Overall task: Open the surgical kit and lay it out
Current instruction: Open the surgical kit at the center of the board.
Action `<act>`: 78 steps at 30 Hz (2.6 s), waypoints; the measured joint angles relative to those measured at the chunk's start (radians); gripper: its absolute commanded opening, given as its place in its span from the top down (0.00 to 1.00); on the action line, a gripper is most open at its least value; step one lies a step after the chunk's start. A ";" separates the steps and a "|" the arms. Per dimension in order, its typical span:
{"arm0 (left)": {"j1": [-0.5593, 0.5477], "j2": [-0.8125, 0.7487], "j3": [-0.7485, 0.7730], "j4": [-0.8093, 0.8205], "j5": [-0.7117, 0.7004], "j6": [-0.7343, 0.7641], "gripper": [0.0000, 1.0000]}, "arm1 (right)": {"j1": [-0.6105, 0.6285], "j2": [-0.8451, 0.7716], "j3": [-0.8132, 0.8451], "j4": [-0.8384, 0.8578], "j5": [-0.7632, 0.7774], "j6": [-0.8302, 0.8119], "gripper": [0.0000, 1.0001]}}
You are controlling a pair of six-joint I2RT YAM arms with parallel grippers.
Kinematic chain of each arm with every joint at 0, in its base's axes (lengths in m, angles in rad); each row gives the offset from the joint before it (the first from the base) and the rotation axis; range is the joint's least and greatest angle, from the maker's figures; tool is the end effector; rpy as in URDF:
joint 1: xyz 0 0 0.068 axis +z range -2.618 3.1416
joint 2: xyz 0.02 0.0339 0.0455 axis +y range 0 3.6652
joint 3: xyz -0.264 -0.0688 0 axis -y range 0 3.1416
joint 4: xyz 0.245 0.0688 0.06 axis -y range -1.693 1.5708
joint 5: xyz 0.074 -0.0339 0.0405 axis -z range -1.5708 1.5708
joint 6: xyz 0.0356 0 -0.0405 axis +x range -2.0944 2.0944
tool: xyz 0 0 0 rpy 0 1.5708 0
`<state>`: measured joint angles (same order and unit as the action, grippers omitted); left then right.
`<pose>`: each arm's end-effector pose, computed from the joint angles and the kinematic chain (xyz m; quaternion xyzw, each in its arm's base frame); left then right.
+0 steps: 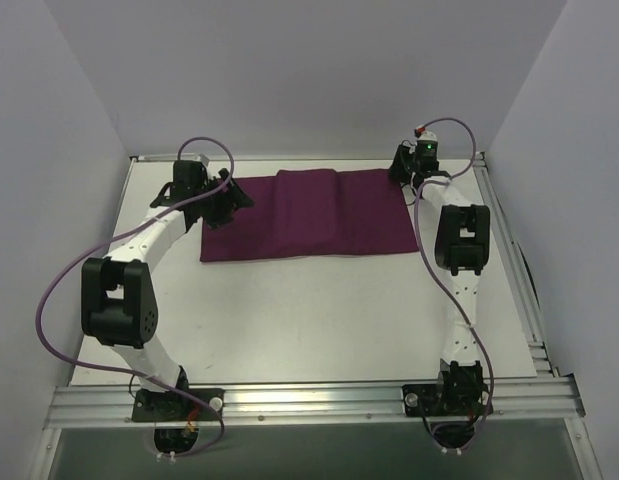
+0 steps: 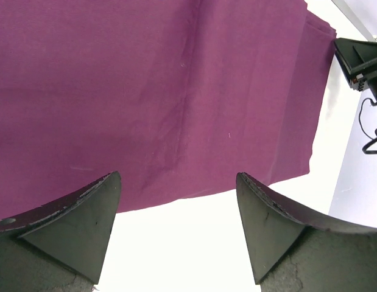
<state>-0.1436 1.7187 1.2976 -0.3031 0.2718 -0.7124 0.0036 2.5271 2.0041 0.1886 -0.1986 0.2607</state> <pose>0.3828 -0.0650 0.2575 -0.2000 0.8827 -0.2813 0.3190 0.5808 0.0091 0.1596 0.0470 0.8116 0.1561 0.5610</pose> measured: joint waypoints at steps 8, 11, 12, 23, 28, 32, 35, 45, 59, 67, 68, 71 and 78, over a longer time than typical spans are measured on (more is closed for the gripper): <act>-0.001 0.000 0.000 0.002 0.017 0.000 0.15 | 0.002 0.033 0.062 -0.027 -0.001 -0.025 0.67; -0.002 0.000 0.000 0.008 0.023 0.000 0.15 | 0.005 0.063 0.111 -0.048 -0.002 -0.043 0.73; -0.002 0.000 0.000 0.010 0.025 0.000 0.15 | 0.005 0.068 0.117 -0.052 -0.001 -0.044 0.73; -0.005 0.000 0.000 0.018 0.046 -0.001 0.15 | 0.028 0.087 0.183 -0.096 0.000 -0.077 0.69; -0.005 0.000 0.000 0.025 0.055 -0.001 0.15 | 0.034 0.116 0.218 -0.111 0.001 -0.084 0.77; -0.006 0.000 0.000 0.027 0.059 -0.002 0.15 | 0.035 0.124 0.229 -0.111 0.008 -0.084 0.81; -0.006 0.000 0.000 0.030 0.062 -0.001 0.15 | 0.037 0.124 0.229 -0.114 0.018 -0.087 0.87; -0.011 0.000 0.000 0.031 0.063 -0.002 0.15 | 0.044 0.104 0.195 -0.100 0.084 -0.091 1.00; -0.012 0.000 0.000 0.031 0.064 -0.010 0.15 | 0.067 -0.005 0.186 -0.141 0.100 -0.098 1.00; -0.015 0.000 0.000 0.031 0.074 -0.014 0.15 | 0.098 -0.059 0.157 -0.142 0.100 -0.098 0.91; -0.016 0.000 0.000 0.031 0.074 -0.014 0.15 | 0.099 -0.059 0.156 -0.146 0.101 -0.098 0.91; -0.018 0.000 0.000 0.031 0.075 -0.014 0.15 | 0.096 -0.059 0.156 -0.150 0.101 -0.098 0.91; -0.019 0.000 0.000 0.031 0.080 -0.016 0.14 | 0.083 -0.059 0.156 -0.151 0.100 -0.097 0.78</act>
<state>-0.1623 1.7191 1.2976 -0.2718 0.3523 -0.7280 0.0868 2.4683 2.1601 0.0376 -0.0990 0.1638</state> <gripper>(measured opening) 0.854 0.202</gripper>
